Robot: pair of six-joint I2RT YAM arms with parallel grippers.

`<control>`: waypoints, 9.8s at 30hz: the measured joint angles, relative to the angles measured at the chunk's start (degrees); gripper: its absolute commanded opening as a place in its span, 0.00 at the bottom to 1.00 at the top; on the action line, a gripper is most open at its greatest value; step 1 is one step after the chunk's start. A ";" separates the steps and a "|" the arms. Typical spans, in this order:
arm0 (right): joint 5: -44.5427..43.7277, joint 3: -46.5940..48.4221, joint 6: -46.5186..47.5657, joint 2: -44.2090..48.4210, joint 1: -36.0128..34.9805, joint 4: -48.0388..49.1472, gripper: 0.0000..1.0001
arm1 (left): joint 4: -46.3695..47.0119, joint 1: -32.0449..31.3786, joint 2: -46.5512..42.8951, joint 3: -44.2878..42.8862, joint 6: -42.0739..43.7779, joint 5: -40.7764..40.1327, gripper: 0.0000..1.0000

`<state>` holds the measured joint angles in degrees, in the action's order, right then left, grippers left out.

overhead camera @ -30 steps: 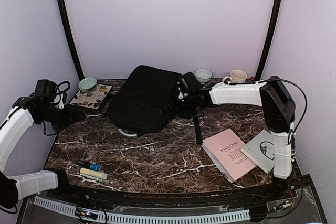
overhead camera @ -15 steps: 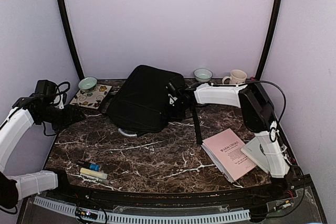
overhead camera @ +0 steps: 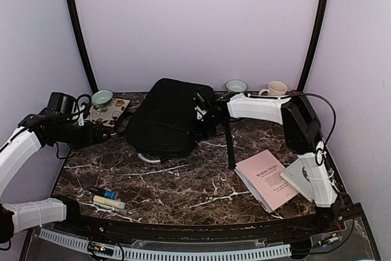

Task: Pack the student bag
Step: Pick up the student bag from the corner of the board, then pass from the right arm to the left, then pick up the largest pocket of the bag from the student bag, then unzip the largest pocket of the student bag, then put down the student bag at the center of the board.

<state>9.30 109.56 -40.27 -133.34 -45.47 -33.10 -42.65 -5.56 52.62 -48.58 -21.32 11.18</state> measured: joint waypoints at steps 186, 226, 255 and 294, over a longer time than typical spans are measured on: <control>-8.72 -50.03 36.63 54.49 -13.20 22.27 0.00 | 33.31 -40.87 53.90 -46.71 -22.43 13.22 0.00; -21.09 -51.08 32.09 47.43 -19.56 32.11 0.00 | 58.53 -34.45 58.86 -53.77 -48.74 1.14 0.00; -24.94 -54.03 28.72 43.78 -21.94 40.19 0.69 | 49.18 -33.68 54.01 -52.57 -34.64 3.28 0.00; -17.14 -56.89 -17.86 69.72 23.17 -24.70 1.00 | 15.93 -41.09 46.16 -39.12 2.91 5.99 0.88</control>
<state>-7.84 52.66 -58.13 -63.61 -22.31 -57.80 -26.72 -46.65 98.78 -87.70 -18.41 17.17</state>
